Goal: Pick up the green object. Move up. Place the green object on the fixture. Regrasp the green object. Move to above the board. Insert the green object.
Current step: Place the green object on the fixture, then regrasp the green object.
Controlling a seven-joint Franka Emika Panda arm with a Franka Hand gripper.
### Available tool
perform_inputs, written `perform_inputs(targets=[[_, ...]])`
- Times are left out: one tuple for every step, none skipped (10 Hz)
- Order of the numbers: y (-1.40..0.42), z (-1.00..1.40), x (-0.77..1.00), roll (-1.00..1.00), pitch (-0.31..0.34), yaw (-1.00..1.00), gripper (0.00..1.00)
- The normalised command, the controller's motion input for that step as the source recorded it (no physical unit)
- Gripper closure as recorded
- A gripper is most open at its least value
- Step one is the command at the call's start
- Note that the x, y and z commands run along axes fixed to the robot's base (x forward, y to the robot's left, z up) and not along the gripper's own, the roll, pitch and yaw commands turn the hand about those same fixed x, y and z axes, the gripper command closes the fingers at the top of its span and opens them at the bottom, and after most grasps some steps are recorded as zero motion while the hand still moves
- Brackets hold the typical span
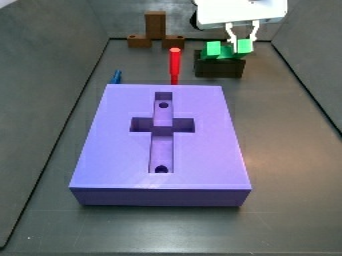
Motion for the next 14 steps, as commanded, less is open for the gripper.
perform_inputs(targets=[[0.0,0.0,0.0,0.0,0.0,0.0,0.0],[0.0,0.0,0.03,0.0,0.0,0.0,0.0],[0.0,0.19,0.19,0.04,0.074,0.0,0.0],[-0.07,0.8,0.27,0.48,0.26,0.0,0.0],[-0.05,0.94,0.23,0.51,0.277,0.0,0.0],[-0.01,0.85,0.06,0.48,0.223,0.03,0.0],[0.0,0.77,0.1,0.55,0.2,0.06,0.0],[0.0,0.53,0.12,0.91,0.166,0.08,0.0],[0.0,0.3,0.2,1.0,0.183,0.07,0.0],[0.01,0.07,0.26,1.0,0.246,0.1,0.0],[0.02,0.07,0.25,1.0,0.266,0.1,0.0],[0.01,0.07,0.23,1.0,0.289,0.1,0.0],[0.0,0.08,0.2,1.0,0.314,0.1,0.0],[0.0,0.09,0.19,1.0,0.326,0.1,0.0]])
